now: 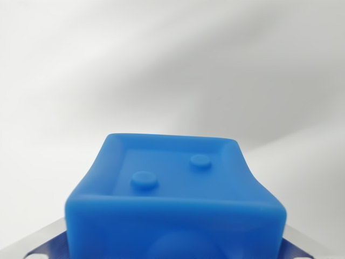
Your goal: Stack cube
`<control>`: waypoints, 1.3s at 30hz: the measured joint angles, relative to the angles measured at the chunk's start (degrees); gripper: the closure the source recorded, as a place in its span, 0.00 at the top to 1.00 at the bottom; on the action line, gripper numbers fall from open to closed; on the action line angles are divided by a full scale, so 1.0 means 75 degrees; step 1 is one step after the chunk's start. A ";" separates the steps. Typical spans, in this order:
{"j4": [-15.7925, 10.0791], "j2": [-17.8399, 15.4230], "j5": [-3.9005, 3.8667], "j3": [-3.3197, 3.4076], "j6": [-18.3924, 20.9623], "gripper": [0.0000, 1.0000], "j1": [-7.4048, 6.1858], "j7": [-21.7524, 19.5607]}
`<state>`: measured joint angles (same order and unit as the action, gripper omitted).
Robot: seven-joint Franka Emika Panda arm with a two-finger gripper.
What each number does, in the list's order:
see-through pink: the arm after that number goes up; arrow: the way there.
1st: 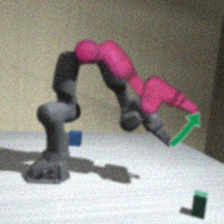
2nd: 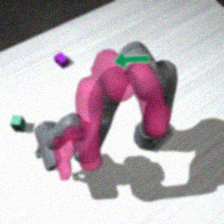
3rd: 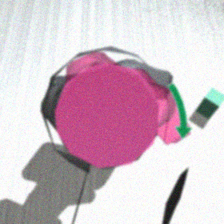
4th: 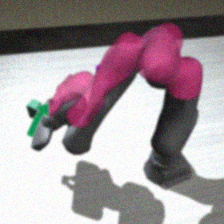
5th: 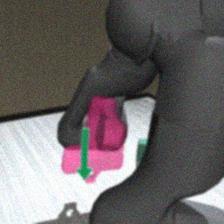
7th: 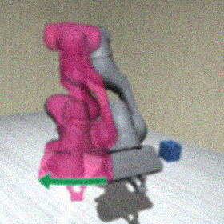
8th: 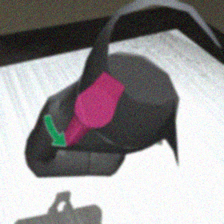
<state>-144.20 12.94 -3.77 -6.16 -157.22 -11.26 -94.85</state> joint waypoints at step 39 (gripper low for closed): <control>0.0050 -0.0414 0.0187 0.0086 0.0467 0.00 0.1061 0.1429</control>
<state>-143.83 9.83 -2.37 -5.52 -153.72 -3.30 -84.14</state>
